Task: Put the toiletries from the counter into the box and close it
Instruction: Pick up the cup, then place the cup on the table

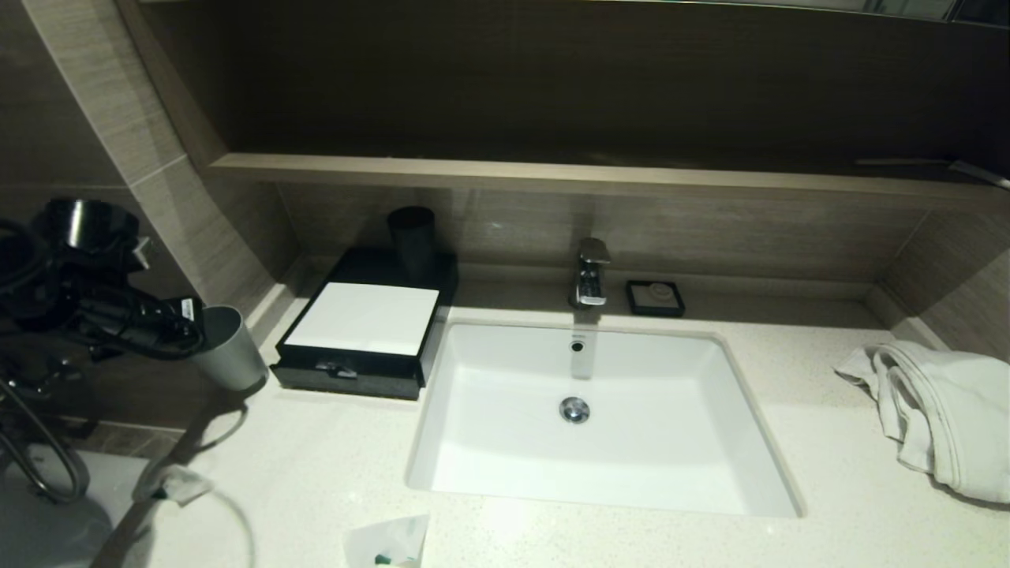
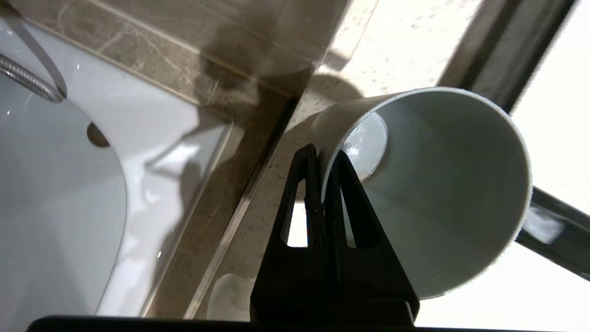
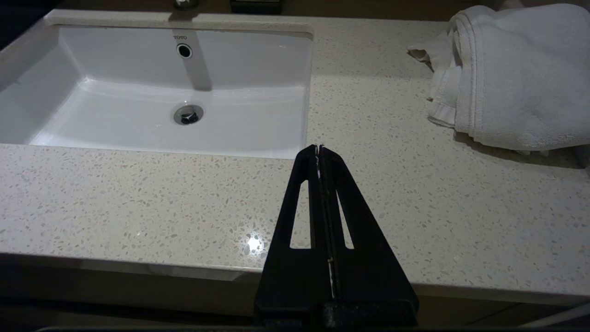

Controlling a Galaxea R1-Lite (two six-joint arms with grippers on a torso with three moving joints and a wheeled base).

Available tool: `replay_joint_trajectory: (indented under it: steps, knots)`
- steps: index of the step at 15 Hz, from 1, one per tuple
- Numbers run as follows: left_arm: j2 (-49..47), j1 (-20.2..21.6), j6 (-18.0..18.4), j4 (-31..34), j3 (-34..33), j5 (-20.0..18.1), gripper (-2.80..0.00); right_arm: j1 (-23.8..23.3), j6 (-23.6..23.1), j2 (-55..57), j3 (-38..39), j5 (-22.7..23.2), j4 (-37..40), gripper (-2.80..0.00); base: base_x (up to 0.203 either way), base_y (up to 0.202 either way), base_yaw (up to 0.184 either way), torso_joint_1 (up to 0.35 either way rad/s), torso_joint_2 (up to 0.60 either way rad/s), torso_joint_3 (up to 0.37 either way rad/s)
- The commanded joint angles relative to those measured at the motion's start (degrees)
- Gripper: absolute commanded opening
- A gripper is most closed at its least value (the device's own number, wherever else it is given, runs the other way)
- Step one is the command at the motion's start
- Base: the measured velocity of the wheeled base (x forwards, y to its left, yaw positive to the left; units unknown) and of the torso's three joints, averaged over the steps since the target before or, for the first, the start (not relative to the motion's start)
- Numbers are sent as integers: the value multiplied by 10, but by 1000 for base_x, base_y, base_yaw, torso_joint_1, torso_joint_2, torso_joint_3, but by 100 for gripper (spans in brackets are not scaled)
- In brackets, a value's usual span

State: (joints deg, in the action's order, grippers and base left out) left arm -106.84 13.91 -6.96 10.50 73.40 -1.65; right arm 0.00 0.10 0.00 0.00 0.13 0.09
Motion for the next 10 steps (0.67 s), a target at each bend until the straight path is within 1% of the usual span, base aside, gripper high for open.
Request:
replay_joint_trajectory:
  steps: [1,5,7,9,10]
  knots:
    - [30,0,-2,2,-2,0,-280,0,0,0,0,0,0,-280,0,0,0,0,0,0]
    - [91,0,-1,26,-20,0,-280,0,0,0,0,0,0,-280,0,0,0,0,0,0]
    - [126,0,1,71,-28,-3,-280,0,0,0,0,0,0,-280,0,0,0,0,0,0]
    - [164,-3,3,134,-38,-11,-280,0,0,0,0,0,0,-280,0,0,0,0,0,0]
    - [182,-10,4,154,-49,-14,-280,0,0,0,0,0,0,-280,0,0,0,0,0,0]
